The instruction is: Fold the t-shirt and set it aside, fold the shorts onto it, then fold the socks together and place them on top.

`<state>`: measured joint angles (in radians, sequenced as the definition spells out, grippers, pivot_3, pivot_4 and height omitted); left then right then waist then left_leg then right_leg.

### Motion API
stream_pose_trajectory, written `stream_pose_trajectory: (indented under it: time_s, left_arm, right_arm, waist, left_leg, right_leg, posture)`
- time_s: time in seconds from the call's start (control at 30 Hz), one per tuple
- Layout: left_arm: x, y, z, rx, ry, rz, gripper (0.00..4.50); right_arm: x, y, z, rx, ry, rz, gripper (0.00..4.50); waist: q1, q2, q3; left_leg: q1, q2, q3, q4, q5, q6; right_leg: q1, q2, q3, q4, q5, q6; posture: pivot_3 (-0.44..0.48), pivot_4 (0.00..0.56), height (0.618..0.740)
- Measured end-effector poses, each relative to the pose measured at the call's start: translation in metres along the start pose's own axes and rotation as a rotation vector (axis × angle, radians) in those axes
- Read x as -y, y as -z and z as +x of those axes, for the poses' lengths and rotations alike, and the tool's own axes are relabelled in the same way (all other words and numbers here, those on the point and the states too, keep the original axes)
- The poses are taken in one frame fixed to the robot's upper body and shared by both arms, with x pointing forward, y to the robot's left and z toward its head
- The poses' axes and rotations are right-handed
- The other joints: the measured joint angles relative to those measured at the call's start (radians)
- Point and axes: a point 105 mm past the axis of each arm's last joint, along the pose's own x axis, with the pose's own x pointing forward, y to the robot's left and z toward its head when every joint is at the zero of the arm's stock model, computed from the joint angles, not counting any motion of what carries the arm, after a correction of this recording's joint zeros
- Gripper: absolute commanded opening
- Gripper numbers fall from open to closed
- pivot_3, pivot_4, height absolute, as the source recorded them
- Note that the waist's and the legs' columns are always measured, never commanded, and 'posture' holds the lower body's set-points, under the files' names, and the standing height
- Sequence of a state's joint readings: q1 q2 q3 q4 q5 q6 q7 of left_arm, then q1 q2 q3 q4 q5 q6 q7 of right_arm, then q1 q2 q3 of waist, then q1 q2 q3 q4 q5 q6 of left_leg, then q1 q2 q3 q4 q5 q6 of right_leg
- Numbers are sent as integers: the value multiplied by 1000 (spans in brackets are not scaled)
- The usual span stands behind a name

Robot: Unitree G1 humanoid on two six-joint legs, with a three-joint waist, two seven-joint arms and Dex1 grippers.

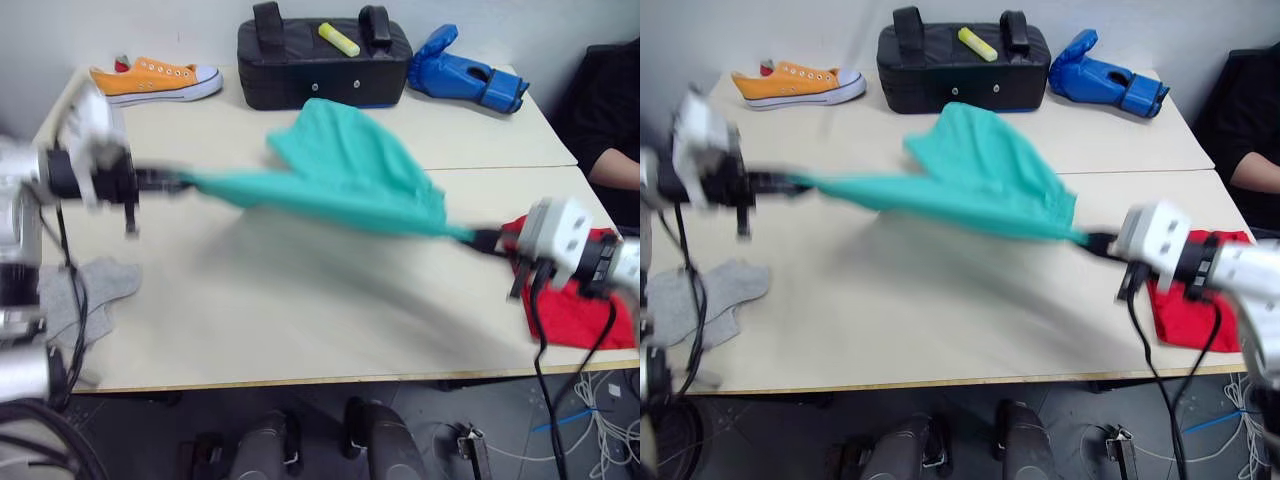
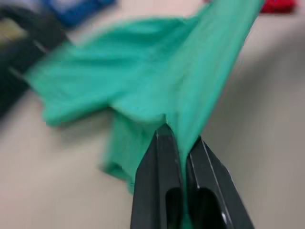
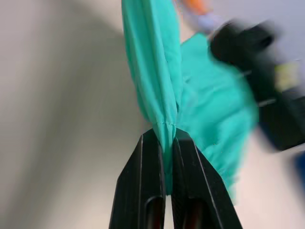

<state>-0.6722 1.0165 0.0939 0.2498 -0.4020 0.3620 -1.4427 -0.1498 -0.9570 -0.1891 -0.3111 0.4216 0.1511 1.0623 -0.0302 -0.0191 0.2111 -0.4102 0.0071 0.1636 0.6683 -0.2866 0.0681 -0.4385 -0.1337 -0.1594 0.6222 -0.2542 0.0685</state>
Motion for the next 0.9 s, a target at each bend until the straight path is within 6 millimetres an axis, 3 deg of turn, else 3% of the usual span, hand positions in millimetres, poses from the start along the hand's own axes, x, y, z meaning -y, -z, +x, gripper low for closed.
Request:
stream_pose_trajectory:
  time_s: [0.1,0.17,0.3,0.53,0.63,0.7,0.8,0.9]
  left_arm:
    - [48,37,-5,-162,150,-160,20]
    - [66,47,-9,-239,193,-204,20]
    - [92,46,-20,-327,265,-263,20]
    - [128,46,-32,-445,432,-384,20]
    - [107,31,-32,-381,374,-273,20]
    - [74,9,-20,-226,287,-145,20]
    - [11,-34,22,50,213,-29,20]
    - [-45,-61,71,136,86,20,20]
  right_arm:
    - [-34,13,5,-27,-107,83,0]
    - [-50,18,6,-38,-167,121,0]
    - [-82,25,3,-51,-299,228,0]
    - [-114,21,-9,-43,-463,420,0]
    - [-105,15,-10,-3,-433,501,0]
    - [-94,10,-10,42,-391,568,0]
    - [-70,4,-7,122,-321,705,0]
    - [-54,6,-4,156,-261,846,0]
  waist:
    - [2,0,0]
    - [11,0,0]
    - [33,1,0]
    - [31,1,0]
    - [32,1,0]
    - [48,5,-2]
    - [88,5,-6]
    - [97,0,-8]
  left_leg:
    - [7,5,-2,0,-7,-9]
    - [9,6,-6,0,-7,-11]
    - [8,6,-6,-2,-7,-13]
    - [9,7,-6,-2,-7,-13]
    - [9,8,-6,-1,-7,-16]
    - [11,8,-7,-1,-7,-15]
    - [5,7,-9,7,-3,-12]
    - [2,7,-9,14,-3,-3]
  right_leg:
    - [9,-4,-1,-9,1,-6]
    - [10,-4,-2,-10,1,-9]
    - [8,-5,-3,-8,-1,-12]
    - [8,-3,-4,-6,-4,-13]
    - [9,-1,-4,-6,-4,-14]
    - [12,0,-3,-7,-4,-14]
    - [11,3,-5,-4,-1,-14]
    - [12,4,-6,-1,3,-12]
  posture:
    - [0,150,740]
    - [0,150,740]
    - [0,150,740]
    - [0,150,740]
    - [0,150,740]
    - [0,150,740]
    - [0,150,740]
    - [0,150,740]
